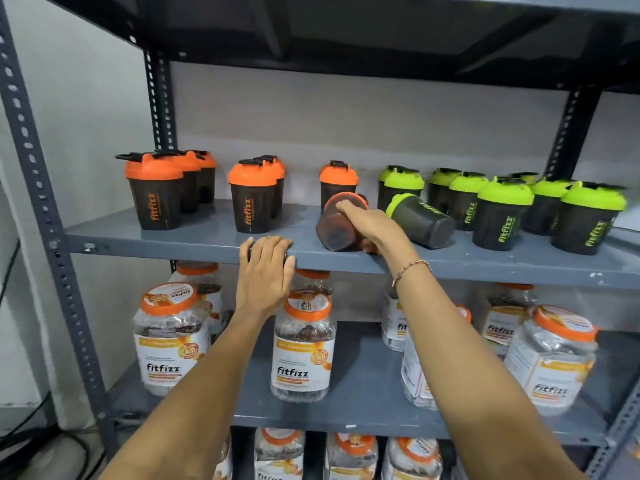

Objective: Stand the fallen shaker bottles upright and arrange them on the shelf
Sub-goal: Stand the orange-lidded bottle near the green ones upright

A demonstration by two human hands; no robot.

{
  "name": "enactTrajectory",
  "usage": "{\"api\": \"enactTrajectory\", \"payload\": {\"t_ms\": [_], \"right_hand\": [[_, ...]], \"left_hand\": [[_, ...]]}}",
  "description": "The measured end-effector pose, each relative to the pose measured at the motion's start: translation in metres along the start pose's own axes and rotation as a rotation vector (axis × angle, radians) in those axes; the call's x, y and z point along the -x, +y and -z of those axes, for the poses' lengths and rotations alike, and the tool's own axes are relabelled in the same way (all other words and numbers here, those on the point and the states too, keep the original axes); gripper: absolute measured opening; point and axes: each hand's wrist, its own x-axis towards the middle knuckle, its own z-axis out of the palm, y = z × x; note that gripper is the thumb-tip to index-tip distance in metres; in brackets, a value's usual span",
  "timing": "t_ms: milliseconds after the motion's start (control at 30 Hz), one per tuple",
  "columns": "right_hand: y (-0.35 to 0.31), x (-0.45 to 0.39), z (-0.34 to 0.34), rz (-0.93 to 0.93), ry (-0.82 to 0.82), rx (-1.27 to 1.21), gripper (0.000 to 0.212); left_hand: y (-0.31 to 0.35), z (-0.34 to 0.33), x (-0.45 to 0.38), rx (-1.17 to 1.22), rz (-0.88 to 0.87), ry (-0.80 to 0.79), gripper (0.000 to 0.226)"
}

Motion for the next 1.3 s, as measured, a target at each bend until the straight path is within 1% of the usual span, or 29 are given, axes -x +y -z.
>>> {"api": "enactTrajectory", "payload": {"t_ms": [67, 133, 233, 300, 367, 400, 467, 533, 600, 667, 767, 833, 1000, 1033, 1067, 1133, 1167, 1233, 1300], "right_hand": [[-0.003, -0.002, -0.007, 0.03, 0.065, 0.011, 0.078], [-0.004, -0.003, -0.01, 0.056, 0.111, 0.026, 0.071], [-0.003, -0.004, -0.006, 0.052, 0.121, 0.045, 0.063], [-0.005, -0.002, -0.002, 0.066, 0.163, 0.085, 0.054], [-0.01, 0.002, 0.0, 0.149, 0.251, 0.169, 0.04], [-0.013, 0.004, 0.0, 0.21, 0.282, 0.234, 0.037], [-0.022, 0.008, -0.005, 0.314, 0.285, 0.409, 0.037], [-0.03, 0.01, -0.012, 0.343, 0.236, 0.595, 0.044], [-0.035, 0.008, -0.018, 0.292, 0.195, 0.75, 0.056], [-0.035, 0.004, -0.018, 0.227, 0.187, 0.816, 0.061], [-0.032, -0.001, -0.008, 0.147, 0.194, 0.788, 0.067], [-0.032, -0.001, 0.0, 0.134, 0.174, 0.772, 0.069], [-0.029, 0.002, 0.016, 0.143, 0.082, 0.726, 0.063], [-0.028, 0.001, 0.016, 0.14, 0.068, 0.715, 0.066], [-0.027, 0.0, 0.016, 0.125, 0.041, 0.688, 0.075], [-0.026, -0.001, 0.013, 0.08, -0.054, 0.584, 0.103], [-0.025, -0.002, 0.012, 0.077, -0.096, 0.527, 0.113], [-0.024, -0.001, 0.014, 0.097, -0.143, 0.439, 0.119], [-0.025, 0.001, 0.019, 0.12, -0.164, 0.367, 0.11]], "left_hand": [[0.0, 0.001, 0.0, 0.003, -0.004, -0.006, 0.039], [-0.001, 0.001, 0.0, 0.013, -0.008, -0.005, 0.039], [-0.002, 0.001, 0.001, 0.024, -0.011, -0.003, 0.038], [-0.002, 0.001, 0.001, 0.026, -0.015, -0.003, 0.037], [-0.003, 0.0, 0.0, 0.03, -0.014, -0.001, 0.037], [-0.003, 0.0, 0.0, 0.032, -0.016, 0.003, 0.037], [-0.003, -0.001, 0.001, 0.036, -0.021, 0.006, 0.036], [-0.004, -0.001, 0.001, 0.034, -0.026, 0.0, 0.036], [-0.005, -0.001, 0.001, 0.031, -0.028, -0.006, 0.036], [-0.007, -0.002, 0.0, 0.034, -0.029, -0.008, 0.036], [-0.007, -0.002, 0.0, 0.037, -0.031, -0.012, 0.036], [-0.007, -0.003, 0.0, 0.037, -0.029, -0.014, 0.037], [-0.007, -0.004, 0.0, 0.037, -0.021, -0.025, 0.037], [-0.007, -0.004, 0.0, 0.038, -0.019, -0.029, 0.037], [-0.007, -0.004, 0.0, 0.04, -0.018, -0.031, 0.038], [-0.006, -0.003, 0.0, 0.042, -0.019, -0.031, 0.039], [-0.006, -0.002, 0.0, 0.041, -0.022, -0.03, 0.04], [-0.006, -0.002, 0.0, 0.038, -0.027, -0.028, 0.04], [-0.007, -0.001, 0.0, 0.041, -0.024, -0.033, 0.041]]}}
